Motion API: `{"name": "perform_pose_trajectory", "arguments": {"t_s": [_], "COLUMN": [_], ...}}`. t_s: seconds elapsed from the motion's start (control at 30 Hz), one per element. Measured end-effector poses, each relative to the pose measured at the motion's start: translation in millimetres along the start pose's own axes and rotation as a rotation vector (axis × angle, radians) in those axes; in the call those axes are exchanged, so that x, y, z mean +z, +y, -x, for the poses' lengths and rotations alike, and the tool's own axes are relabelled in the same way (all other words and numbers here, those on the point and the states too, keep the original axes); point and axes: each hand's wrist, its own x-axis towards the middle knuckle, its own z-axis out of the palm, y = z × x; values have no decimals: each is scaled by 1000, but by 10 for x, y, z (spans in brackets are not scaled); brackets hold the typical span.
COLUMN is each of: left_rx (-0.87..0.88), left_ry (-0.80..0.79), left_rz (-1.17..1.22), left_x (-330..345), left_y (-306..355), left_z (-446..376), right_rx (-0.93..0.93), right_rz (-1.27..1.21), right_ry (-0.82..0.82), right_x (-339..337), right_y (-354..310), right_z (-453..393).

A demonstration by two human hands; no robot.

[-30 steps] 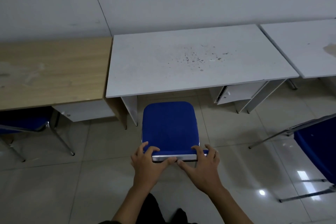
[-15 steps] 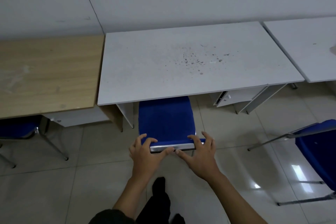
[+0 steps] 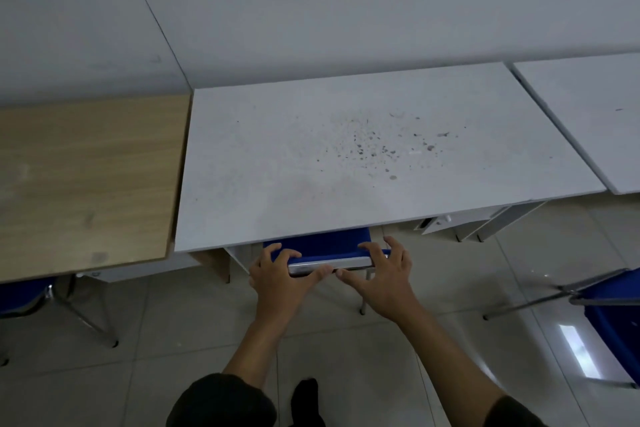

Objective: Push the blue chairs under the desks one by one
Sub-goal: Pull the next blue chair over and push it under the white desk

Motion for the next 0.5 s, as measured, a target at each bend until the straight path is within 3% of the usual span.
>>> {"name": "perform_pose_trajectory", "arguments": {"t_s": [0.33,0.5], "left_rx": [-2,-19], "left_ry": [29,-12], "left_rz": [32,19], "left_x": [128,61], "left_y": [165,209], "left_z": [-415,-395], "right_rx": [-43,6], "right_rz": [17,28], "right_ry": [35,-52], "right_x": [-139,-189], "right_y": [-1,-36], "right_z": [-493,-495]}}
